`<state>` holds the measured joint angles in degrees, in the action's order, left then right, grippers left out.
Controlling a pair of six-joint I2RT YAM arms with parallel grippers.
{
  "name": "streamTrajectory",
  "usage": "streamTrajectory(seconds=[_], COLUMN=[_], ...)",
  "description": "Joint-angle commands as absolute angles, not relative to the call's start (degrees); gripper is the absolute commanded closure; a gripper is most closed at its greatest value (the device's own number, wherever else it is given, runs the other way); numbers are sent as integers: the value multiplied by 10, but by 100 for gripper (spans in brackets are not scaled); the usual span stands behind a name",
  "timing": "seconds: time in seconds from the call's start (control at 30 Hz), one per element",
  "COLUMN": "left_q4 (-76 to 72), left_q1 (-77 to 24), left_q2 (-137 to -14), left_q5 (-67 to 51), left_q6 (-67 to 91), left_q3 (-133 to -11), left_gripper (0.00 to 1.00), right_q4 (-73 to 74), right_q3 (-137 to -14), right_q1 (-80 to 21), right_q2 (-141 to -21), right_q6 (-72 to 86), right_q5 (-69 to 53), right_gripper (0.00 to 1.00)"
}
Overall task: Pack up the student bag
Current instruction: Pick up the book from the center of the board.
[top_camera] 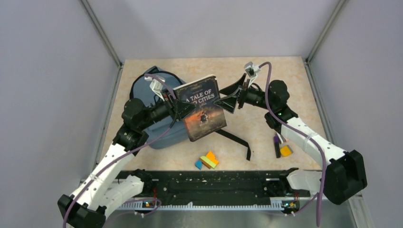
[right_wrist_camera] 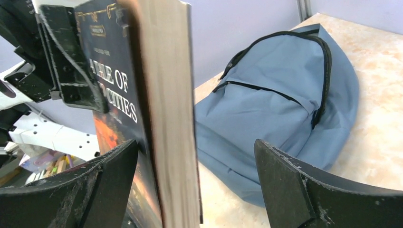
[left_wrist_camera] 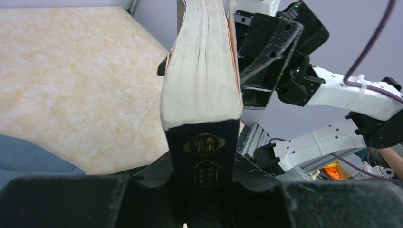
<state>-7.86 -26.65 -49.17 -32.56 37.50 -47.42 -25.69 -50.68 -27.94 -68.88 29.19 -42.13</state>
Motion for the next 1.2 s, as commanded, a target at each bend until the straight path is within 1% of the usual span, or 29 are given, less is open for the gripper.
streamTrajectory(seconds=[0.0,0.07,0.13,0.27,0.3,0.33,0.37,0.43,0.57,0.6,0.7,0.73,0.8,0.83,0.87,0.9,0.93,0.97,1.07,1.17], left_q4=[-186,-198,-212,-226,-226,-226,-224,-212,-136,-111,-34,2,77,105,124,140,155,165,185,197], left_q1=[-266,-266,-266,-267,-267,-267,-267,-266,-266,-266,-266,-265,-264,-262,-258,-252,-243,-225,-162,-90], left_q2=[-450,-444,-441,-438,-436,-433,-430,-426,-427,-427,-432,-438,-459,-470,-481,-493,-504,-517,-560,-612], left_q5=[-355,-367,-381,-405,-406,-405,-404,-399,-364,-349,-279,-250,-193,-160,-133,-105,-85,-72,-65,-67], left_q6=[370,369,366,353,349,344,337,320,264,244,191,167,135,123,112,104,97,94,97,104], left_q3=[-486,-482,-479,-479,-478,-477,-477,-480,-499,-507,-531,-545,-576,-589,-598,-605,-611,-619,-631,-648], left_gripper=[100,100,100,100,100,100,100,100,100,100,100,98,72,57,45,35,30,27,25,22], right_q4=[-313,-360,-357,-300,-300,-307,-318,-336,-319,-300,-247,-238,-219,-206,-182,-152,-120,-90,-34,-18], right_q3=[-518,-528,-550,-581,-582,-582,-580,-576,-568,-565,-554,-549,-536,-531,-529,-529,-531,-533,-532,-526], right_q1=[-280,-290,-312,-354,-358,-358,-359,-358,-357,-354,-332,-318,-285,-269,-255,-244,-240,-238,-237,-237], right_q2=[-718,-739,-757,-766,-766,-767,-767,-764,-748,-740,-718,-711,-698,-692,-685,-679,-673,-668,-645,-623], right_q6=[309,342,344,286,284,291,300,313,304,293,273,278,295,300,297,287,272,251,212,192], right_q5=[-482,-555,-592,-590,-589,-591,-594,-595,-560,-536,-459,-440,-404,-387,-361,-334,-306,-274,-208,-187], right_gripper=[10,10,10,11,12,16,24,45,94,100,100,100,100,100,100,100,100,100,100,100])
